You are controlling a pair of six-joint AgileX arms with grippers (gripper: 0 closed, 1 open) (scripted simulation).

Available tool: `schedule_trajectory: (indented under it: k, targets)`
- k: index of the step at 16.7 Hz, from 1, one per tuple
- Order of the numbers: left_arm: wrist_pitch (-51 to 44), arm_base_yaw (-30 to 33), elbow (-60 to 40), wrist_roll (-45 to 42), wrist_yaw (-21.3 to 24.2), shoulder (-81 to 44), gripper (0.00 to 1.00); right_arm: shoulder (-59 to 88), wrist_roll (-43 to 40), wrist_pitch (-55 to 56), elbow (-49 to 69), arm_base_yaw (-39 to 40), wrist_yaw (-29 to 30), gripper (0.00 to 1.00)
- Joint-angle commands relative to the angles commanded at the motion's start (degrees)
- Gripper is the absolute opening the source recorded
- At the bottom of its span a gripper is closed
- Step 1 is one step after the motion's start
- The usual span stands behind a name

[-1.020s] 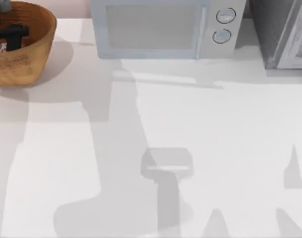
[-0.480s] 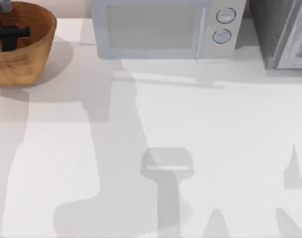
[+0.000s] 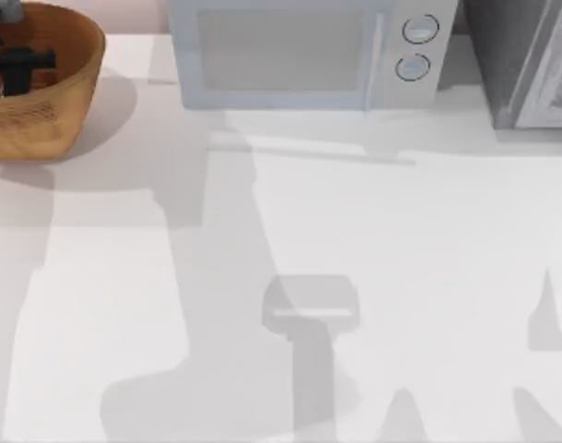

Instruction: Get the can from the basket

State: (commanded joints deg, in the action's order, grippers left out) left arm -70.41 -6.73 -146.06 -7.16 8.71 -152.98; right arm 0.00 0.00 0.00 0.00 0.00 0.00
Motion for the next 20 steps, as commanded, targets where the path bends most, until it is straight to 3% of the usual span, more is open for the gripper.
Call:
schedule_trajectory:
  k: [4,8,20]
  targets:
    - [6.00,-1.11,7.89,-1.36,-1.25,8.02,0.00,0.00,0.00,0.00,0.00,0.00,0.00,1.00]
    - [17.35,-2.69,25.13,-2.75,-3.51,25.53,0.00,0.00,0.00,0.00,0.00,0.00,0.00,1.00]
    - [56.85,-0.35,110.20,0.30,-8.84,115.06,0.00,0.00,0.00,0.00,0.00,0.00,0.00,1.00]
